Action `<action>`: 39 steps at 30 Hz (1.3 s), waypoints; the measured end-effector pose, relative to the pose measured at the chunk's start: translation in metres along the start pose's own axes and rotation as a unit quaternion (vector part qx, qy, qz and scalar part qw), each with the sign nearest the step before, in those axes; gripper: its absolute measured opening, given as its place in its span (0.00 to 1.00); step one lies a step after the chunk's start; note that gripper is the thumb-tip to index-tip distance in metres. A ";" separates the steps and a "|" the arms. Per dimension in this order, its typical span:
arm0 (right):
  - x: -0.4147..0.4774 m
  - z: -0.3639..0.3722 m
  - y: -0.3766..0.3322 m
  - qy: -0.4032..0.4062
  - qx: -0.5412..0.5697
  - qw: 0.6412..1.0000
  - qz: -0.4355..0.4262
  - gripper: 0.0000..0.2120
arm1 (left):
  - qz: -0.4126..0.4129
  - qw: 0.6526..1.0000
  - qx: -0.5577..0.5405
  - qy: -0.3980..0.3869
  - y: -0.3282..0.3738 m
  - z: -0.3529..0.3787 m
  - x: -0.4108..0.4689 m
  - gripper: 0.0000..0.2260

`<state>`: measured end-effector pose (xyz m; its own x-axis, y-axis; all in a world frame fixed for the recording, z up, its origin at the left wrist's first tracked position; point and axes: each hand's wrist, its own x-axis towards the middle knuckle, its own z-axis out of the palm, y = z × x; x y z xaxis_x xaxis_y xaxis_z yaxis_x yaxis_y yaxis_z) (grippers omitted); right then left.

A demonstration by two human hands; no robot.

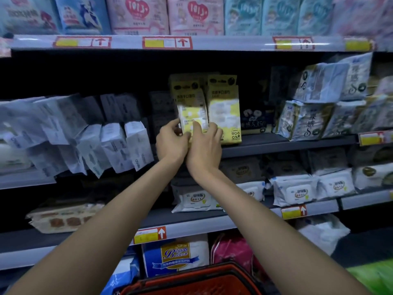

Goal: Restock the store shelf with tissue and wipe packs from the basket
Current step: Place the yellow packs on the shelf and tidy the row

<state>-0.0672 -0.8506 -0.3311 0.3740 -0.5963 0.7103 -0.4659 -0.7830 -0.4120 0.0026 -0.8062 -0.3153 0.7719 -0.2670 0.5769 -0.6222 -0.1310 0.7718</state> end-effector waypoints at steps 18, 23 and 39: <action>0.003 -0.060 0.025 -0.142 0.029 0.989 -0.008 0.32 | -0.007 0.983 0.004 -0.186 0.020 -0.055 -0.031 0.34; -0.010 -0.088 0.029 -0.132 0.038 0.990 -0.021 0.35 | 0.066 0.982 0.040 -0.173 0.038 -0.097 -0.067 0.28; -0.129 -0.081 -0.166 -0.098 0.244 0.933 -0.245 0.27 | 0.039 0.989 0.109 0.090 -0.049 -0.317 -0.106 0.20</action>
<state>-0.1029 -0.6292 -0.3082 0.6077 -0.1291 0.7836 0.2028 -0.9288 -0.3103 -0.0076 -0.4686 -0.3294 0.7188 -0.1120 0.6861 -0.6790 -0.3250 0.6583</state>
